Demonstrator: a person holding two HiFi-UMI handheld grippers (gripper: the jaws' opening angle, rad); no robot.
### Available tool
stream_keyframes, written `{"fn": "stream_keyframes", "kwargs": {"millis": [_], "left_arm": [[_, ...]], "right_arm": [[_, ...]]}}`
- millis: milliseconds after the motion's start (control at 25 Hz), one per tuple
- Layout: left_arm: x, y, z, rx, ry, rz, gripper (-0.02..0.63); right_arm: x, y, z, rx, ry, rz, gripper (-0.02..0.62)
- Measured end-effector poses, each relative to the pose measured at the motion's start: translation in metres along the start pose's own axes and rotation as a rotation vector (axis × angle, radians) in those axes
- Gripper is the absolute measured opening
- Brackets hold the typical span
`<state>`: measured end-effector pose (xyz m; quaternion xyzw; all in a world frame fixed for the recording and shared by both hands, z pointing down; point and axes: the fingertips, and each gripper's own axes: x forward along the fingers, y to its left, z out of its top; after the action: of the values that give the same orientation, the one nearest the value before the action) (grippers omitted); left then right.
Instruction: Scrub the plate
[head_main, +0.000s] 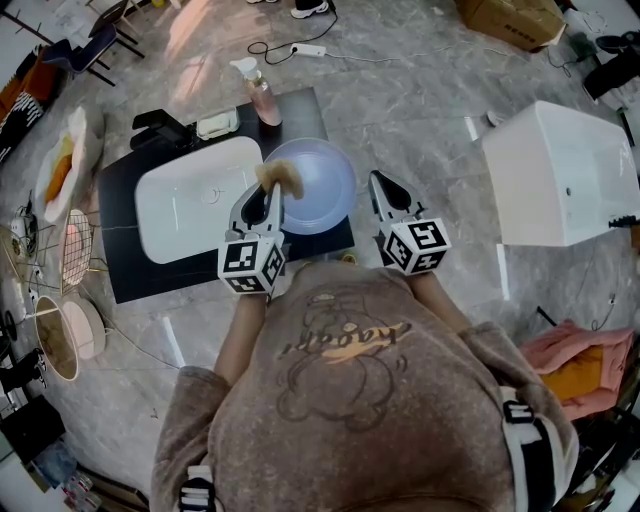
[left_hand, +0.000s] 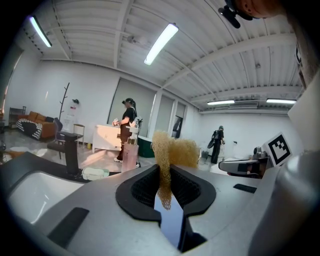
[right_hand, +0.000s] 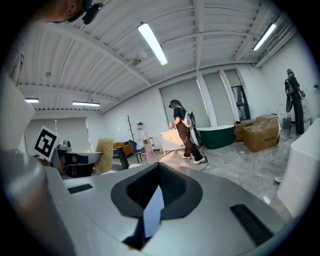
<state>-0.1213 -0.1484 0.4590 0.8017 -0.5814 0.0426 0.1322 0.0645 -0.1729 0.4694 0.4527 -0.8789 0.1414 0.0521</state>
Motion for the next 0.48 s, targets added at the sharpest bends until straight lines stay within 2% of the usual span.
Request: {"fn": "stream_keyframes", "kwargs": {"millis": [480], "left_arm": [[-0.0051,-0.0009,0.0022,0.010,0.016,0.001,0.063]], "right_arm": [[0.0013,0.0048,0.0063,-0.032,-0.001,0.035,0.000]]}}
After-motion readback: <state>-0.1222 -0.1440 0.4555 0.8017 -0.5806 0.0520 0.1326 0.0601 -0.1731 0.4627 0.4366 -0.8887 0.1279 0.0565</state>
